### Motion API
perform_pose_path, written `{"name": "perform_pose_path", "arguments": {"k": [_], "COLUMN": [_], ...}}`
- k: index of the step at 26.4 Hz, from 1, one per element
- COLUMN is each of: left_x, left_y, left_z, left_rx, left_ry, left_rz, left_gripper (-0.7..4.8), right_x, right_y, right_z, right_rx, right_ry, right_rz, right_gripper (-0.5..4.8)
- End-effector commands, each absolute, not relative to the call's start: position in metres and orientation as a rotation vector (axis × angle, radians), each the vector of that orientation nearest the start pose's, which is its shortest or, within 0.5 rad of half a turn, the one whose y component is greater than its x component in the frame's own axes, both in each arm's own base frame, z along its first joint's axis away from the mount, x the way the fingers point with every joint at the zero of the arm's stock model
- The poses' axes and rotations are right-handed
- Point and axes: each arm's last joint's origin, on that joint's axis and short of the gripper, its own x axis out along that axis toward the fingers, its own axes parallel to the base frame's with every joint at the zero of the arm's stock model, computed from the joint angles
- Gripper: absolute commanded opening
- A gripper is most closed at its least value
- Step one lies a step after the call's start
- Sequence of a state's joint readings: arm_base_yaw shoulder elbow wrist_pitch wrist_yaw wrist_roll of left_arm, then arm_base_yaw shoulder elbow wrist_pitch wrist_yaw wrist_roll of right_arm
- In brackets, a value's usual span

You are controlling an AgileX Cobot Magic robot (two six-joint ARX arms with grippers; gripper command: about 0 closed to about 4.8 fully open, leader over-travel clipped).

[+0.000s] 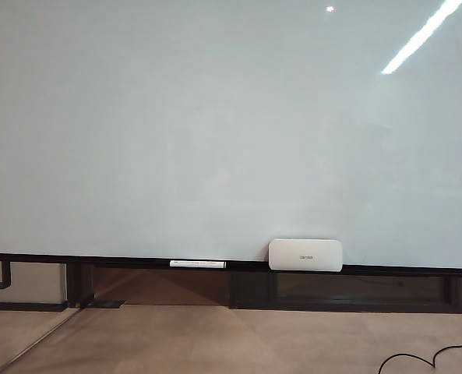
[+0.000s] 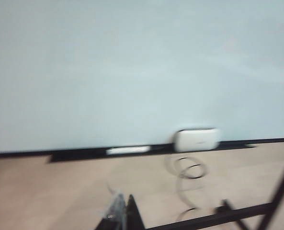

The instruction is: Reach to the right to find the marker pen, pick it up, and write the number 14 on the whiteboard.

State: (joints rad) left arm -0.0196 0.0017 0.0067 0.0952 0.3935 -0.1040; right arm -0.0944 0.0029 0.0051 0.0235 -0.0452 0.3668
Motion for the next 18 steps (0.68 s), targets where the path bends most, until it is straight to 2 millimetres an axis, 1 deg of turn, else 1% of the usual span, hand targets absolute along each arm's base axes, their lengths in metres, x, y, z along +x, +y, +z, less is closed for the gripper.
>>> {"name": "perform_pose_path", "arguments": {"k": [1, 4, 7, 9, 13, 15, 18], "left_x": [0.092, 0.092, 0.092, 0.093, 0.098, 0.101, 0.105], "left_y": [-0.015, -0.017, -0.019, -0.021, -0.029, -0.032, -0.031], "left_z": [0.181, 0.181, 0.180, 0.180, 0.178, 0.180, 0.187], "left_rx": [-0.126, -0.148, -0.165, -0.172, -0.185, -0.193, -0.196], "left_ry": [-0.120, -0.110, -0.093, -0.081, -0.033, -0.022, -0.094], "left_rz": [-0.522, -0.564, -0.580, -0.603, -0.668, -0.685, -0.589], "left_gripper": [-0.06, -0.06, -0.06, -0.06, -0.06, -0.06, -0.06], "right_x": [0.096, 0.096, 0.095, 0.093, 0.085, 0.084, 0.088], "right_y": [-0.009, -0.010, -0.010, -0.010, -0.010, -0.012, -0.013], "right_z": [0.177, 0.181, 0.186, 0.192, 0.221, 0.233, 0.247], "right_rx": [0.486, 0.478, 0.422, 0.407, 0.348, 0.369, 0.365], "right_ry": [-0.133, -0.187, -0.205, -0.224, -0.300, -0.325, -0.318], "right_rz": [-0.061, -0.080, -0.098, -0.105, -0.109, -0.172, -0.200], "right_gripper": [0.00, 0.00, 0.00, 0.10, 0.13, 0.15, 0.21]}}
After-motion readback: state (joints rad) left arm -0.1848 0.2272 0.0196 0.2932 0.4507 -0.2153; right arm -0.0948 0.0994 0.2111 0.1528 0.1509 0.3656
